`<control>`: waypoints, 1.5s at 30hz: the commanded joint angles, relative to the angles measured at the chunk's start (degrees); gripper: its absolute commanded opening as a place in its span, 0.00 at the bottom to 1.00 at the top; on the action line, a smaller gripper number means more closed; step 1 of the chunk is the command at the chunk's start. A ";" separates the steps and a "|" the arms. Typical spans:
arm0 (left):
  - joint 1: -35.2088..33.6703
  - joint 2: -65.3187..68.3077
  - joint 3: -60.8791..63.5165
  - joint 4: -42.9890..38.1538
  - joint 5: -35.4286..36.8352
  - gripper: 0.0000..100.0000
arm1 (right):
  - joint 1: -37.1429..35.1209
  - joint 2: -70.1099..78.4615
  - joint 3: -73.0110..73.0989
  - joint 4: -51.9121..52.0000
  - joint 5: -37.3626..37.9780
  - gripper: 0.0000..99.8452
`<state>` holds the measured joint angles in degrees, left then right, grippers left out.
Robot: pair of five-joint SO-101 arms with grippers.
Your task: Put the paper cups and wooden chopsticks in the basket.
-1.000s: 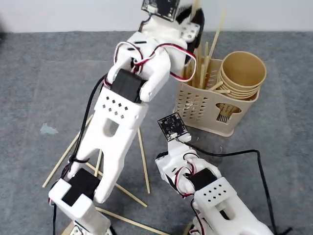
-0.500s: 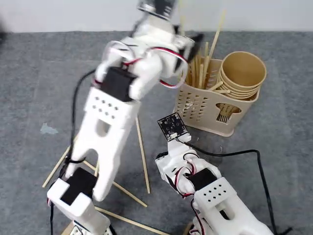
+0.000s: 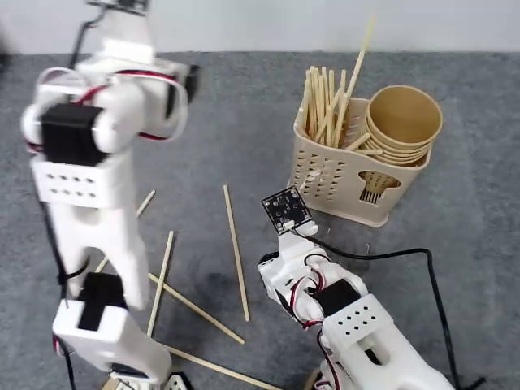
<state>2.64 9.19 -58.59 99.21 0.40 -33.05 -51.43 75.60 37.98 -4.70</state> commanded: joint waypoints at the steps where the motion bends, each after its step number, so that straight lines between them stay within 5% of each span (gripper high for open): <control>1: -7.30 -0.70 0.92 1.41 -4.92 0.20 | -0.40 -0.48 -0.35 -0.75 0.53 0.01; 9: -17.41 -0.26 24.22 1.14 -22.95 0.20 | -0.40 -0.40 -0.35 -0.92 0.53 0.01; 17: -19.78 -0.26 41.63 1.14 -32.79 0.20 | -0.40 -0.40 -0.35 -0.92 0.53 0.01; 29: -10.81 -0.26 59.47 0.88 -32.88 0.24 | -0.40 -0.40 -0.35 -0.75 0.70 0.01; 45: -8.53 -0.18 80.04 -21.45 -27.96 0.22 | -0.40 -0.40 -0.35 -0.66 0.88 0.01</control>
<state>-5.80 9.19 19.82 81.54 -28.44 -33.05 -51.43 75.60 37.98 -4.70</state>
